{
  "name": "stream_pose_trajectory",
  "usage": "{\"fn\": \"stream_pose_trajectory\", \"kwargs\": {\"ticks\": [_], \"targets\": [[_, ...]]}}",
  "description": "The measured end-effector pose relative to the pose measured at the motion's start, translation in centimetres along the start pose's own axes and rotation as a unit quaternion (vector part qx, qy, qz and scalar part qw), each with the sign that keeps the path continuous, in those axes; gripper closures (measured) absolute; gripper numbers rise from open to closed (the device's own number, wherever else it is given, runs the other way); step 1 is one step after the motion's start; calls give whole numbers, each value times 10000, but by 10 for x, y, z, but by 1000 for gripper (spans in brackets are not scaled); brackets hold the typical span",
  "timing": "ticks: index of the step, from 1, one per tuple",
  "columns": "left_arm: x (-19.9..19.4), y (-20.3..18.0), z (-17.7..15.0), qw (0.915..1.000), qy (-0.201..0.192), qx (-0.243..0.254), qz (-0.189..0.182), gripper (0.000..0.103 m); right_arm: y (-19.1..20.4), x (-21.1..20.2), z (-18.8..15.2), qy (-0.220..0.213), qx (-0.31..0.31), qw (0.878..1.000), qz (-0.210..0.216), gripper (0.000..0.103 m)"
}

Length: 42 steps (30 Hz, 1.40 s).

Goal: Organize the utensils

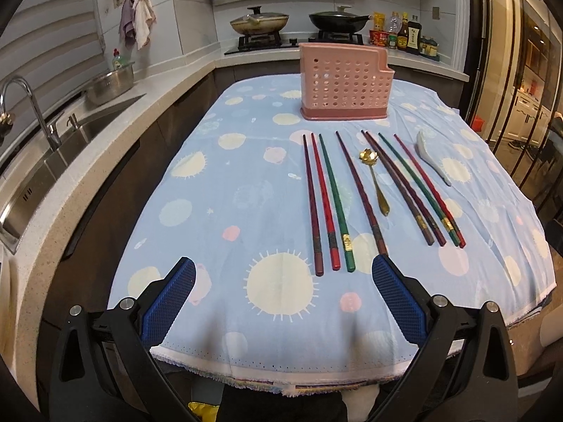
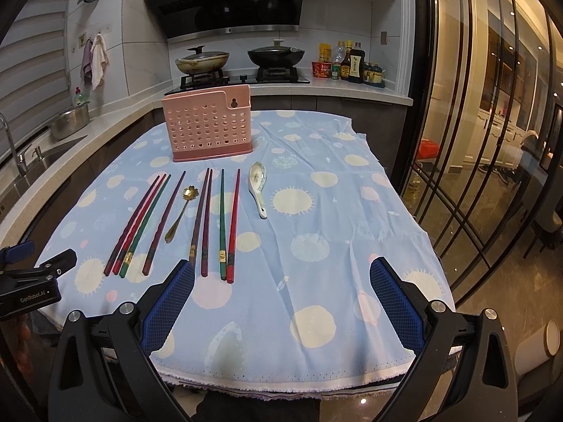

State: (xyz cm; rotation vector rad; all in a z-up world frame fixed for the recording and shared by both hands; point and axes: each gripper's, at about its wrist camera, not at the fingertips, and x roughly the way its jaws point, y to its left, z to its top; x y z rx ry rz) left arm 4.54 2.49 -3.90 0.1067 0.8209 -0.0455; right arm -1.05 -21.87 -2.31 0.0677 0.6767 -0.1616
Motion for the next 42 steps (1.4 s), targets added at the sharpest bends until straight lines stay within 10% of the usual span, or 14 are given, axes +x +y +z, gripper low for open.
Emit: {"fn": "stream_pose_trajectory", "kwargs": {"ticks": [22, 31, 42], "targets": [[72, -9, 23, 9987, 222, -21, -464, 8, -2, 75, 23, 331, 219, 9992, -92, 7], [96, 2, 15, 9971, 526, 66, -546, 29, 3, 103, 32, 439, 292, 9985, -119, 8], [101, -1, 23, 9959, 375, 278, -778, 65, 19, 150, 46, 707, 130, 9974, 40, 44]]}}
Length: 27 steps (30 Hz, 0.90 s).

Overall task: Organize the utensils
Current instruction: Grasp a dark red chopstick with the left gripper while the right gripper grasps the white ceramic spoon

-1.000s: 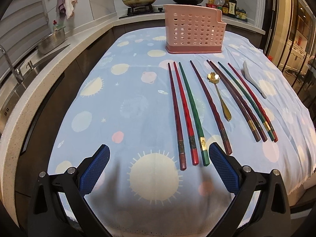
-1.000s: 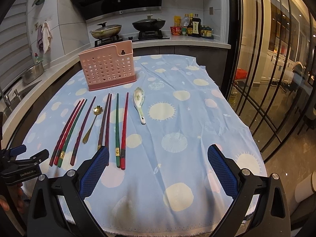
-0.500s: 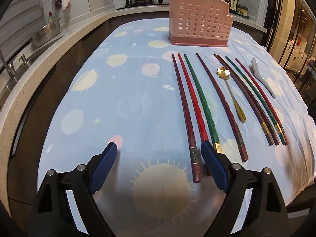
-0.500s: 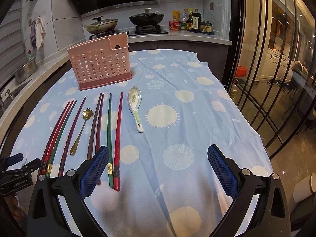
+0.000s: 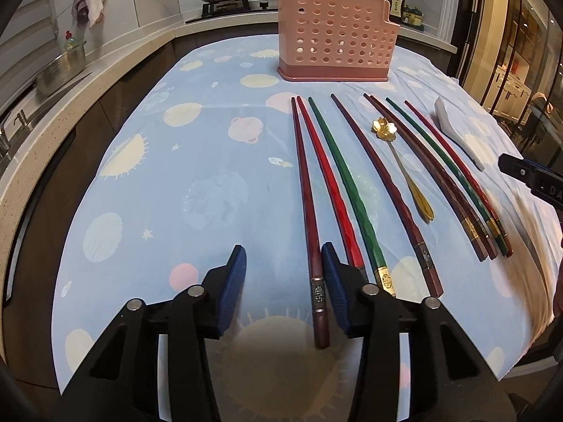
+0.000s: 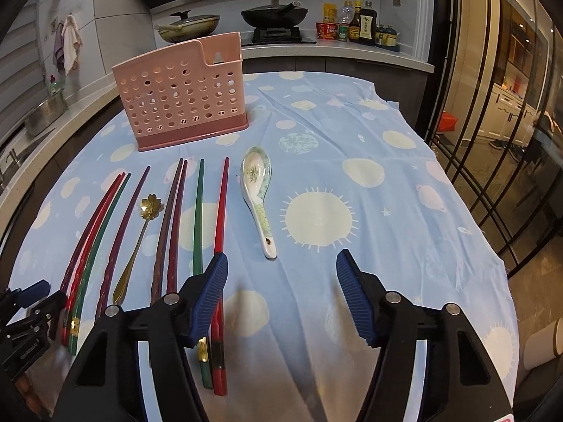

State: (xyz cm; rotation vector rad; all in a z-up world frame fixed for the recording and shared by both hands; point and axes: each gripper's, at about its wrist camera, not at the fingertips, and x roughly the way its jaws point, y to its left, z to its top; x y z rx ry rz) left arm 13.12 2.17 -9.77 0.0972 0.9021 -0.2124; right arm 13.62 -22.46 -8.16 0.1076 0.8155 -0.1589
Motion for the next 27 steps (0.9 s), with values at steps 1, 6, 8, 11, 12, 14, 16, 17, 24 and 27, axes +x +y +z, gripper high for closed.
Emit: {"fn": "stream_pose_trajectory", "kwargs": {"ticks": [1, 6, 8, 11, 12, 14, 16, 17, 24, 27], "targets": [[0, 0, 1, 10000, -18, 2, -49, 69, 1, 5, 3, 28, -4, 10000, 14, 47], [2, 4, 4, 9998, -61, 15, -171, 82, 5, 30, 16, 153, 36, 9998, 141, 57], [2, 6, 4, 9997, -63, -35, -241, 84, 7, 39, 19, 208, 18, 9996, 181, 64], [2, 9, 5, 9996, -43, -50, -269, 87, 10, 54, 19, 364, -13, 9992, 186, 78], [2, 9, 5, 9996, -30, -45, -262, 88, 10, 57, 17, 400, 5, 9989, 228, 80], [2, 10, 5, 9996, -6, -49, -267, 90, 9, 56, 17, 365, 11, 9990, 268, 91], [2, 11, 4, 9994, 30, -77, -326, 95, 9, 53, 16, 367, -15, 9989, 308, 92], [1, 12, 4, 9992, 56, -97, -380, 96, 9, 51, 15, 362, -26, 9988, 318, 93], [-13, 11, -4, 9986, 38, -128, -509, 96, 5, 13, 4, 136, -35, 9993, 343, 97], [-25, 9, -5, 9985, -43, -139, -534, 96, 2, -6, 0, -9, -11, 9993, 370, 97]]}}
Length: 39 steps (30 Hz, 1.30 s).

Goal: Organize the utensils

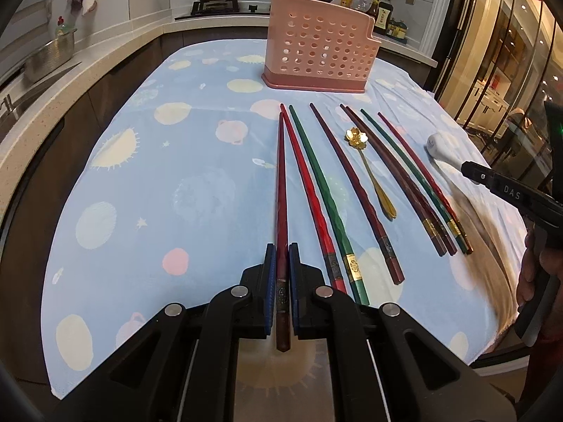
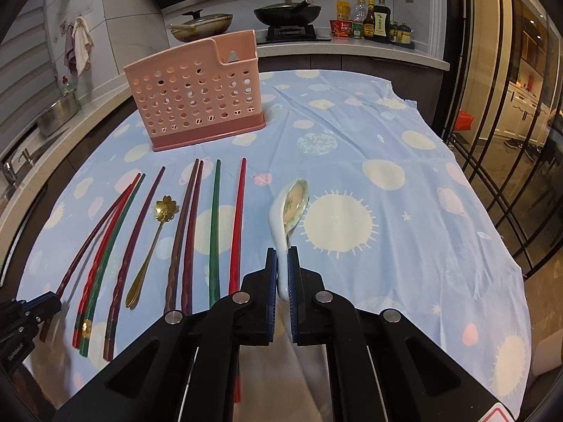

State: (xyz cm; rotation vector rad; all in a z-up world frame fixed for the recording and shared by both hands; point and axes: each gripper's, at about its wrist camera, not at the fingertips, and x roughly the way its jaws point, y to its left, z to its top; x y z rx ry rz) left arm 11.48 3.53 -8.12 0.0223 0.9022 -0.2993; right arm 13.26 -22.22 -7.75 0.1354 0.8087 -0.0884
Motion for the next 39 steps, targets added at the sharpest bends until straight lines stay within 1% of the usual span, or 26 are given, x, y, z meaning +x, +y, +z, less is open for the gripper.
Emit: {"fn": "stream_pose_trajectory", "kwargs": {"ticks": [6, 7, 11, 14, 16, 18, 19, 20, 22, 24, 26, 30, 33, 39], "targets": [[-26, -2, 5, 9996, -282, 18, 27, 96, -6, -37, 2, -342, 62, 9993, 140, 99], [-31, -2, 8, 9994, -343, 7, 11, 96, -7, -43, 4, -410, 65, 9990, 167, 103], [-49, -5, 25, 9979, -639, 34, -8, 96, -10, -63, 15, -686, 20, 9974, 198, 103], [-61, -8, 39, 9960, -885, 108, 27, 96, -13, -66, 21, -769, 6, 9969, 163, 103], [-64, -10, 46, 9950, -985, 134, 81, 96, -18, -62, 21, -647, 26, 9977, 176, 103], [-65, -12, 48, 9947, -1012, 150, 100, 96, -27, -57, 15, -475, 207, 9984, 231, 102], [-65, -13, 47, 9949, -995, 164, 97, 96, -31, -54, 9, -372, 286, 9985, 282, 96], [-64, -13, 45, 9951, -965, 178, 92, 96, -33, -51, 3, -258, 326, 9987, 281, 93], [-58, -14, 40, 9961, -863, 188, 81, 96, -36, -43, -13, -25, 358, 9991, 231, 90], [-53, -13, 34, 9970, -753, 152, 65, 96, -38, -33, -27, 214, 444, 9984, 268, 90], [-49, -11, 29, 9978, -654, 92, 51, 96, -42, -24, -37, 349, 569, 9974, 265, 90], [-45, -9, 20, 9985, -535, 72, 70, 96, -40, -11, -48, 501, 602, 9966, 256, 90], [-42, -10, 15, 9988, -466, 81, 86, 96, -36, -11, -50, 441, 569, 9972, 224, 90], [-35, -12, 10, 9993, -361, 98, 84, 96, -29, -14, -51, 460, 606, 9963, 404, 90]]}}
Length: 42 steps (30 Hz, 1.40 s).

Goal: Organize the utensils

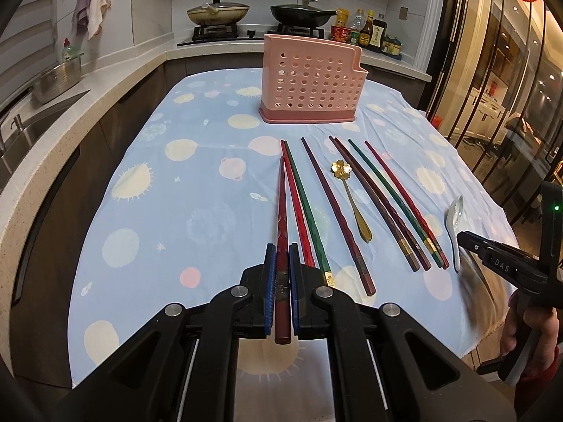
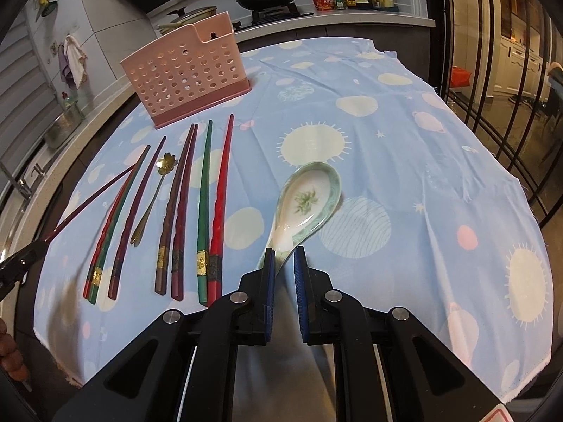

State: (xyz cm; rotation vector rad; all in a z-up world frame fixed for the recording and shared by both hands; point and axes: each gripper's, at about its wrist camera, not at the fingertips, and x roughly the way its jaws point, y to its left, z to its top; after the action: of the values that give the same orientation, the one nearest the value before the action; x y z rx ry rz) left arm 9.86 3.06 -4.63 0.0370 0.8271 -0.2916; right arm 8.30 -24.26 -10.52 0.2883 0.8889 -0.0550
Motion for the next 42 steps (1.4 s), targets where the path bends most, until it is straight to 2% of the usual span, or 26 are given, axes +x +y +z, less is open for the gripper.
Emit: {"fn": "stream_pose_trajectory", "kwargs": {"ticks": [6, 8, 10, 19, 26, 30, 33, 34, 39, 42], "targets": [[5, -2, -4, 10000, 80, 25, 7, 96, 6, 4, -2, 12, 16, 10000, 52, 88], [5, -1, -6, 9999, 100, 24, 11, 96, 4, 3, -1, 15, 102, 9999, 75, 76], [6, -1, -7, 9999, 123, 11, 9, 96, 1, 1, 0, -16, 232, 9996, 155, 72], [9, -2, -9, 9998, 173, 36, -1, 96, 20, 13, 2, 62, -66, 10000, 20, 70], [14, 0, -14, 9996, 271, -4, -19, 96, 10, -3, -16, 77, -354, 9988, -321, 81], [17, -1, -19, 9994, 334, 2, -54, 96, 2, -12, -23, 70, -417, 9978, -520, 82], [19, -2, -22, 9993, 367, -3, -91, 96, 1, -13, -26, 21, -499, 9971, -578, 87], [19, -2, -23, 9993, 371, -5, -93, 96, 1, -14, -27, 4, -513, 9969, -604, 92], [18, 2, -25, 9992, 387, -51, -88, 96, 3, -22, -25, -115, -549, 9967, -582, 94], [13, 4, -23, 9993, 329, -82, -131, 96, 5, -37, -17, -333, -572, 9962, -557, 95]]}}
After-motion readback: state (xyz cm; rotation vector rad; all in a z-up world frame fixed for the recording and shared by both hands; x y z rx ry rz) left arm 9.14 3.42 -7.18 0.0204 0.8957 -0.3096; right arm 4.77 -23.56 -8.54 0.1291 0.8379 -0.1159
